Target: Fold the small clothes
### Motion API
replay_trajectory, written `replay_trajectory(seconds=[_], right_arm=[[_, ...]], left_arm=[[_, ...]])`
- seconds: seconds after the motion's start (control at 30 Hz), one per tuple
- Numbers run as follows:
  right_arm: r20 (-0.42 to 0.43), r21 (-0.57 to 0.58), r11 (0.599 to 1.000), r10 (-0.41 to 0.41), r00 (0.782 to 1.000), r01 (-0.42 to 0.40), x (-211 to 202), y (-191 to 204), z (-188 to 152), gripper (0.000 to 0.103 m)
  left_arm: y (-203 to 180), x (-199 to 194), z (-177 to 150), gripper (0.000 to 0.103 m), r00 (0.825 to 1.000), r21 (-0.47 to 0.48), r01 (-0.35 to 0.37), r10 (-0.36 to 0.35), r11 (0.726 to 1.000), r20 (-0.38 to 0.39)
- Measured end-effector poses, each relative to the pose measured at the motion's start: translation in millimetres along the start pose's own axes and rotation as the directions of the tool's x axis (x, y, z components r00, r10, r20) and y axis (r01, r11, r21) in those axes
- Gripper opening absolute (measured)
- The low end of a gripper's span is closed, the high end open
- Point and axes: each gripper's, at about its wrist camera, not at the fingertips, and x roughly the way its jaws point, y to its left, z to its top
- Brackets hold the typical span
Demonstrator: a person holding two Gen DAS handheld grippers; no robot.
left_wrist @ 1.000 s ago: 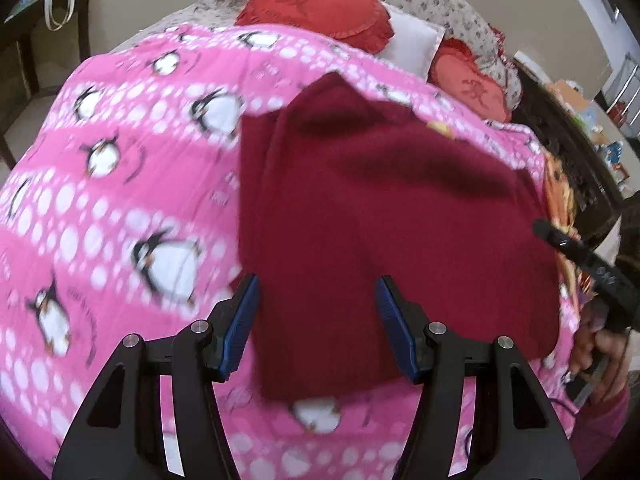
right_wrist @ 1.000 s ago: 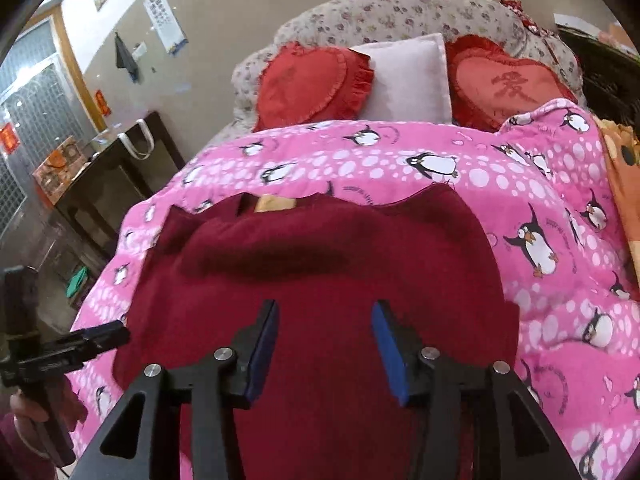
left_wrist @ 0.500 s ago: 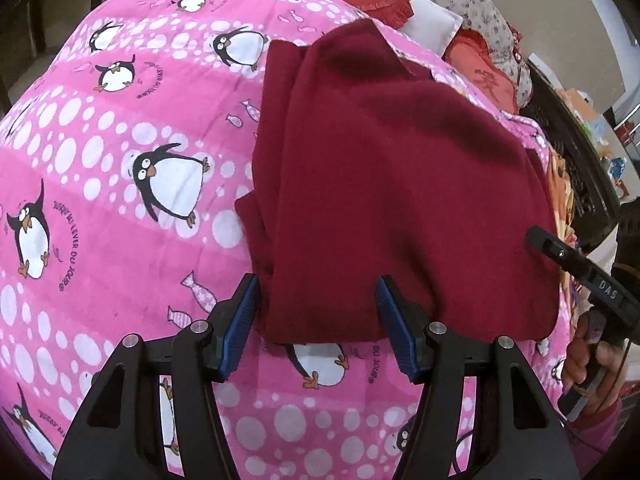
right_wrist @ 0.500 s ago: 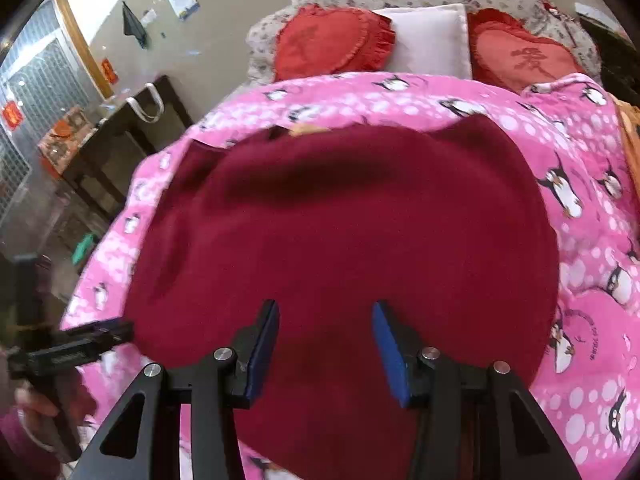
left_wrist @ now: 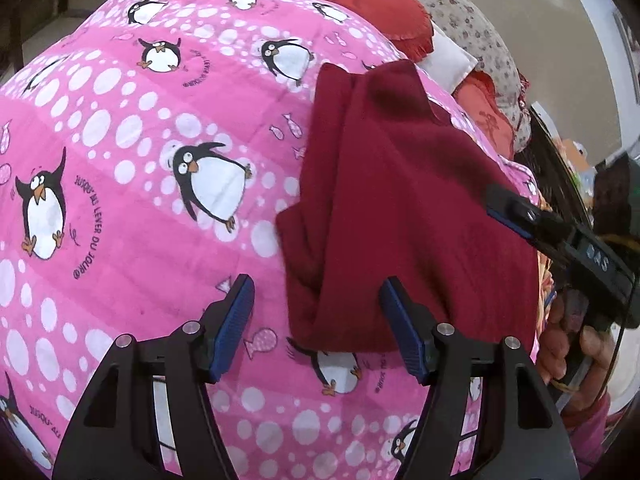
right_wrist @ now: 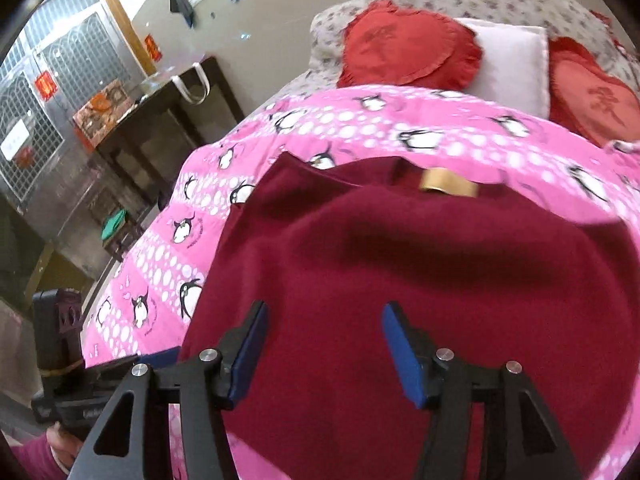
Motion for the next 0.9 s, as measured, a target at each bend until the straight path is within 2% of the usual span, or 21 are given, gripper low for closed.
replay_trajectory(seconds=[0.17, 0.27, 0.5, 0.57, 0.67, 0.8, 0.9], right_arm=[[-0.016, 0.023, 1.000, 0.008, 1.000, -0.007, 22, 8, 12, 0.057], [-0.032, 0.013, 0.999, -0.034, 0.999, 0.034, 33, 8, 11, 0.057], [-0.085, 0.007, 0.998, -0.057, 0.995, 0.058, 47, 3, 5, 0.057], [-0.093, 0.014, 0.998, -0.053, 0.994, 0.054, 44, 5, 9, 0.057], [-0.074, 0.020, 1.000, -0.006, 0.997, 0.008, 38, 15, 18, 0.057], [-0.040, -0.002, 1.000, -0.013, 0.999, 0.013, 40, 32, 34, 0.071], [-0.076, -0.030, 0.999, -0.024, 0.997, 0.022, 61, 47, 50, 0.072]], left_arm=[[-4, -3, 5, 0.067, 0.999, 0.056, -0.047, 0.045, 0.997, 0.021], [-8, -3, 9, 0.067, 0.997, 0.084, -0.067, 0.064, 0.994, 0.036], [-12, 1, 14, 0.067, 0.995, 0.106, -0.089, 0.084, 0.990, 0.048], [-12, 2, 14, 0.067, 0.996, 0.106, -0.085, 0.081, 0.991, 0.049], [-8, 5, 14, 0.067, 0.998, 0.085, -0.057, 0.053, 0.995, 0.041], [-1, 10, 13, 0.067, 1.000, 0.053, -0.010, 0.009, 0.999, 0.024], [2, 13, 12, 0.070, 1.000, 0.037, 0.008, -0.009, 0.999, 0.017]])
